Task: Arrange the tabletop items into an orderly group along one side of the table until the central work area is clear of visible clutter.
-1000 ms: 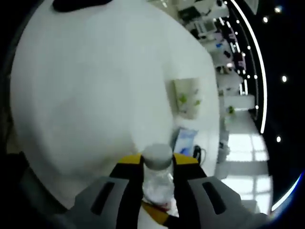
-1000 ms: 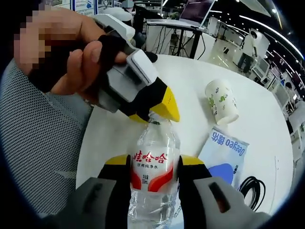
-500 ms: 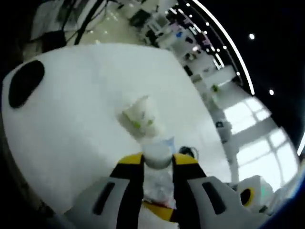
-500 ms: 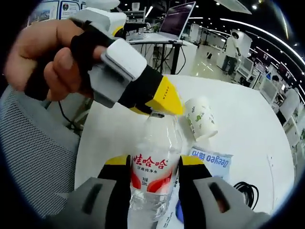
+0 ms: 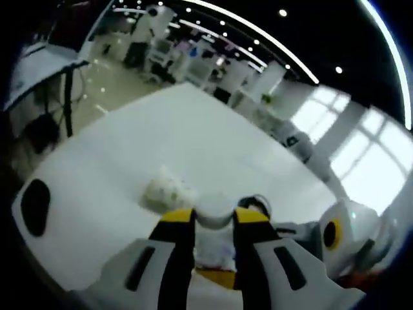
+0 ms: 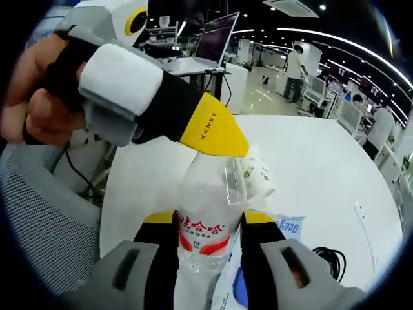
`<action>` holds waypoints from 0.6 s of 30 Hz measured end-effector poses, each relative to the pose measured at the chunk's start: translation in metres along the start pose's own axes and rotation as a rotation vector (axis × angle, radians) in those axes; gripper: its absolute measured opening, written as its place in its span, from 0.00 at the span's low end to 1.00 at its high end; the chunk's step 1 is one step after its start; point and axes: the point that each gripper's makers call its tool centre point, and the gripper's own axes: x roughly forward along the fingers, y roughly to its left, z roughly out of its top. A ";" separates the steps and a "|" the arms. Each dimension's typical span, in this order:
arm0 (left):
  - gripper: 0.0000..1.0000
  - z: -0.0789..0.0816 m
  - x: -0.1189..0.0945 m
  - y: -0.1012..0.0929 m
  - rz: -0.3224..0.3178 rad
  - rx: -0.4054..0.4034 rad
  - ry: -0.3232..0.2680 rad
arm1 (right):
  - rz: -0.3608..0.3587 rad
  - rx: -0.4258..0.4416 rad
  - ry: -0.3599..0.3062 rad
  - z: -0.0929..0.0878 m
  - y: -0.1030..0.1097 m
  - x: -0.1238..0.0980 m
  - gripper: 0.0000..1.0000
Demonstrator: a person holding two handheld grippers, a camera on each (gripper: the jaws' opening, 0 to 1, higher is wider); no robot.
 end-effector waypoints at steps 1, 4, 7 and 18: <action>0.20 0.001 0.000 -0.002 -0.002 0.022 -0.001 | -0.002 0.006 -0.002 0.000 -0.001 0.000 0.36; 0.20 0.000 -0.001 -0.007 -0.014 0.062 -0.001 | -0.011 0.021 -0.008 -0.001 -0.003 -0.002 0.35; 0.20 -0.001 -0.003 -0.014 -0.030 0.128 -0.003 | -0.018 0.029 -0.009 -0.002 -0.003 -0.005 0.35; 0.20 -0.012 -0.011 -0.037 -0.061 0.386 -0.020 | -0.033 0.087 -0.024 -0.011 -0.003 -0.012 0.35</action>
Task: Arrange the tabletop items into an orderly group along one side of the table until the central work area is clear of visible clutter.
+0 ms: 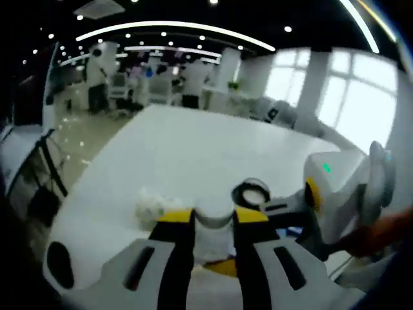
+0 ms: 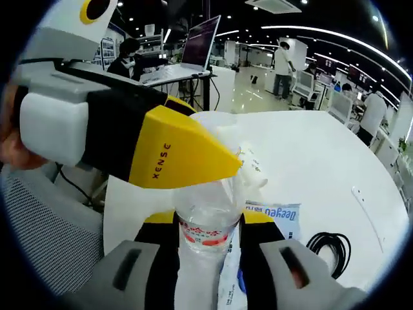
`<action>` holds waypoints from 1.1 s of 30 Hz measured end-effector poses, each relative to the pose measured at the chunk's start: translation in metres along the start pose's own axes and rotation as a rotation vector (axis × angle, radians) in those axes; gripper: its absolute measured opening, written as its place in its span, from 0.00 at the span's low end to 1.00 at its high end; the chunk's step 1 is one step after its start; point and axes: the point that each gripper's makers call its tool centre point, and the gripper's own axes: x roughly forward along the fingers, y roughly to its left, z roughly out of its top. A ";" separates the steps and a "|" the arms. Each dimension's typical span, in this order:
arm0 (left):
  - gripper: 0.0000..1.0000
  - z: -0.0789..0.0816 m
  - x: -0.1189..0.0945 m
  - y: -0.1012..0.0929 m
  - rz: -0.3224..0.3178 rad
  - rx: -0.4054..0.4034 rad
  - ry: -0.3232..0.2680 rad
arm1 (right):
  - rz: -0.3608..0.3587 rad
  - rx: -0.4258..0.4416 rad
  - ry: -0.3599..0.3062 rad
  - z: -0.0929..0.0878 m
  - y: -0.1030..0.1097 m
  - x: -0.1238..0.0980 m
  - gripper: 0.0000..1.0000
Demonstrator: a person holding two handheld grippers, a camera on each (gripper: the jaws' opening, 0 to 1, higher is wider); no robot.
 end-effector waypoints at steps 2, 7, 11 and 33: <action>0.20 -0.001 -0.001 -0.001 -0.005 0.006 -0.003 | -0.002 0.002 0.000 -0.001 0.001 -0.002 0.35; 0.21 -0.004 -0.006 -0.006 0.000 0.079 -0.003 | 0.003 -0.004 0.006 -0.003 0.004 -0.003 0.35; 0.21 -0.006 -0.006 -0.009 -0.002 0.102 -0.012 | 0.002 0.010 0.009 -0.006 0.005 -0.003 0.35; 0.42 -0.018 -0.006 -0.010 -0.045 0.106 0.001 | -0.035 0.090 0.041 -0.019 0.000 -0.007 0.55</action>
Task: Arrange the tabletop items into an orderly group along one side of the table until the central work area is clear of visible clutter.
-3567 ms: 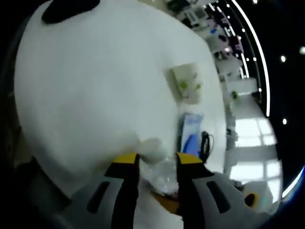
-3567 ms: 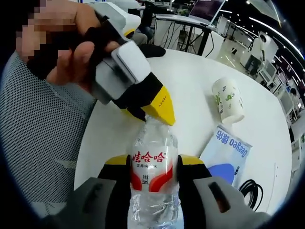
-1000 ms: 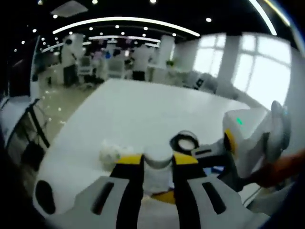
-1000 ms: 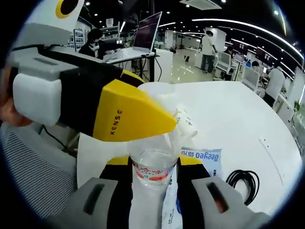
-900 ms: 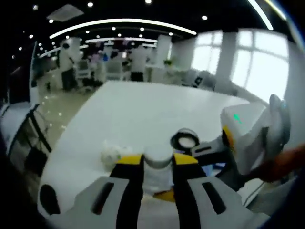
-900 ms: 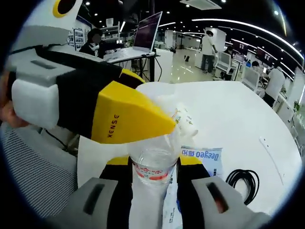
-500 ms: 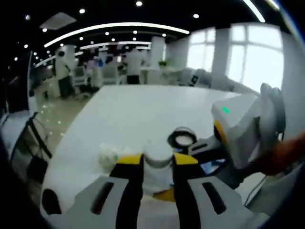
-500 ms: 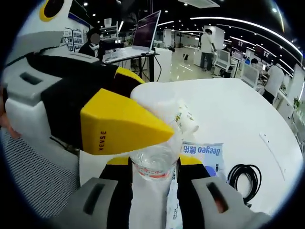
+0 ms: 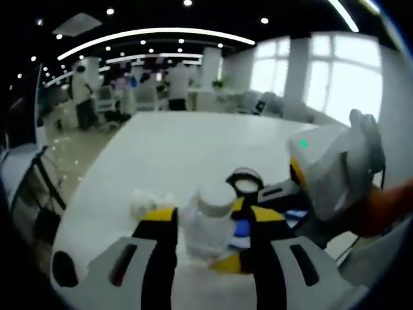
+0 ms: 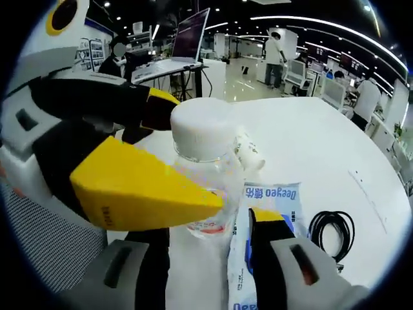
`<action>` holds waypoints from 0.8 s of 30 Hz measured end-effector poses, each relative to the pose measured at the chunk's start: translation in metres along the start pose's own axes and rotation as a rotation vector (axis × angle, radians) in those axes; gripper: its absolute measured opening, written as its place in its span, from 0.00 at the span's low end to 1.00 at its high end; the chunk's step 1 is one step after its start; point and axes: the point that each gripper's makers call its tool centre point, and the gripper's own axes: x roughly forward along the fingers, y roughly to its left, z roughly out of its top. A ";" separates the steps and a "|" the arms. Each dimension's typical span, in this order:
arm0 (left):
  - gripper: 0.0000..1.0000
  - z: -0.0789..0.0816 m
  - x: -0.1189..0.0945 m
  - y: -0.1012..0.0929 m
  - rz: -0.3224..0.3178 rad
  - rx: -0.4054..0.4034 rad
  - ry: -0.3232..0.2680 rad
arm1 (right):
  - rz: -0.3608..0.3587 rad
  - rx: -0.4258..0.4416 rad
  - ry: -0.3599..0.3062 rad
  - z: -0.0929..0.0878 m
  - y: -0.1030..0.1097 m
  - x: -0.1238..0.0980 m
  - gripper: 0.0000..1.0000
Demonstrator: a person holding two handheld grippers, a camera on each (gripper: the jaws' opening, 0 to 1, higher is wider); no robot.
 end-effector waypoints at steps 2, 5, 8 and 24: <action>0.44 -0.003 -0.001 0.001 -0.001 -0.004 0.004 | -0.007 0.016 -0.006 -0.001 -0.002 -0.002 0.58; 0.45 -0.005 -0.001 0.002 -0.003 -0.019 0.005 | -0.010 0.032 -0.015 -0.003 -0.004 -0.006 0.62; 0.46 -0.005 0.001 0.002 -0.005 -0.016 0.004 | -0.021 0.032 -0.012 -0.008 -0.007 -0.012 0.63; 0.51 -0.031 0.027 0.002 -0.047 0.050 0.066 | -0.122 0.118 0.000 -0.062 -0.020 -0.068 0.55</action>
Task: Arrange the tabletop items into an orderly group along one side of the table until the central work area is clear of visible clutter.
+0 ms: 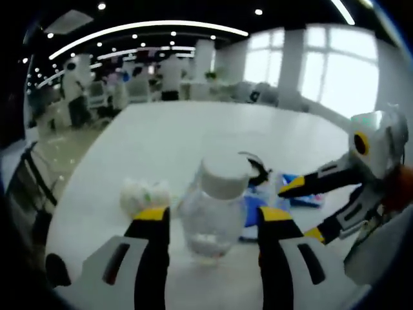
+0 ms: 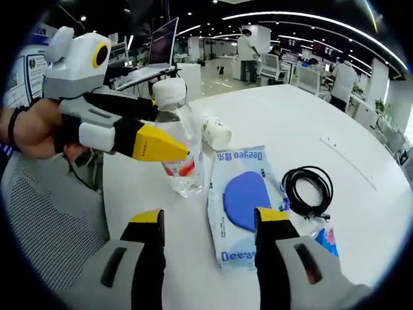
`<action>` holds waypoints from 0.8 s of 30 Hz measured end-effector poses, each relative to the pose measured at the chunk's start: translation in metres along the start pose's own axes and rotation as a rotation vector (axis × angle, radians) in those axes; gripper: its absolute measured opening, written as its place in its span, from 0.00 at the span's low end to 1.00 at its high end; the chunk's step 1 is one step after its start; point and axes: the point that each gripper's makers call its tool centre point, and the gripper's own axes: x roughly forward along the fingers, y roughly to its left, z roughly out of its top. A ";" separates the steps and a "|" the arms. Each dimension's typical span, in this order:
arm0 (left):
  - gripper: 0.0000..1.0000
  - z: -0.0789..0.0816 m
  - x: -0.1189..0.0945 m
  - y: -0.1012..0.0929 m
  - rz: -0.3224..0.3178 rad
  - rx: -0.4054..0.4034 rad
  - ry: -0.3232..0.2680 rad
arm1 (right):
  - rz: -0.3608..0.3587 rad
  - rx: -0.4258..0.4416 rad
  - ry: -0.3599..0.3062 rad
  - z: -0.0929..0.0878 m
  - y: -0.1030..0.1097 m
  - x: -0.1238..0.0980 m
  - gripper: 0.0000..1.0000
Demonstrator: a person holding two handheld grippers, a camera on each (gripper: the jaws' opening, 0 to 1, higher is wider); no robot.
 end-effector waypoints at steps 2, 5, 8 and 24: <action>0.51 -0.001 0.003 0.001 -0.005 0.001 -0.001 | -0.020 0.022 -0.003 -0.006 -0.004 -0.008 0.55; 0.51 -0.004 0.009 0.000 -0.013 0.002 0.004 | -0.050 0.071 -0.019 -0.011 -0.008 -0.018 0.54; 0.47 -0.009 0.013 0.001 -0.012 0.000 0.012 | -0.080 0.109 -0.044 -0.013 -0.010 -0.030 0.53; 0.40 0.000 0.004 0.016 -0.002 -0.052 -0.028 | -0.172 0.230 -0.092 -0.038 -0.008 -0.062 0.51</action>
